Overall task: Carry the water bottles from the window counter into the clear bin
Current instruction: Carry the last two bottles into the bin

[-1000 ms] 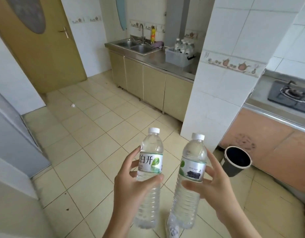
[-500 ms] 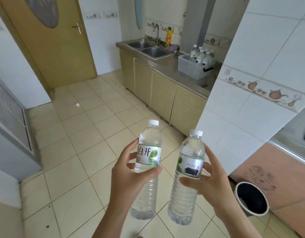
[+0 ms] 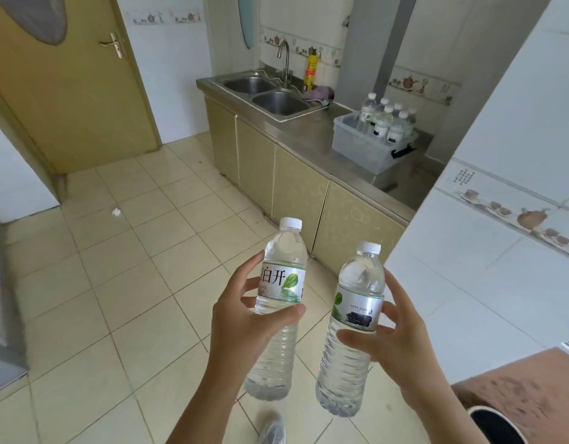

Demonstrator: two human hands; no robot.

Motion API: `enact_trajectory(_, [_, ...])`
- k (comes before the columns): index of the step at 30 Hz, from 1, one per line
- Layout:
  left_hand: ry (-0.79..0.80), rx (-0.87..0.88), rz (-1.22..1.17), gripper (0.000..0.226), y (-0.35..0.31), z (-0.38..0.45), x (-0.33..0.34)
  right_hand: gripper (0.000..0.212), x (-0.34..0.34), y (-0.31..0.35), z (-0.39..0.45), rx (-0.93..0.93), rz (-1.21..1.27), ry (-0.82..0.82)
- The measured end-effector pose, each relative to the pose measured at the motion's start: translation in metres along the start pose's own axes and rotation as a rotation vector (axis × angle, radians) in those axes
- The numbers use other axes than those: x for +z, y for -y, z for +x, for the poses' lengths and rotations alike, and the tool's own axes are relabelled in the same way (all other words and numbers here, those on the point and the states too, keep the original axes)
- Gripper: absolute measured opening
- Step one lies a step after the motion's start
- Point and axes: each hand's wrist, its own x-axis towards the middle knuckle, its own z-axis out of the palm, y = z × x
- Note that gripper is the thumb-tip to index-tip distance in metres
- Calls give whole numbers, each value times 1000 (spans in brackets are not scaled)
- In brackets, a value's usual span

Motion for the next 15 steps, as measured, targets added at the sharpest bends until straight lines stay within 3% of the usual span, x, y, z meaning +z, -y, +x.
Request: enact_trajectory(15, [62, 13, 22, 89, -30, 253, 87, 108, -9, 22, 259, 58, 22, -9])
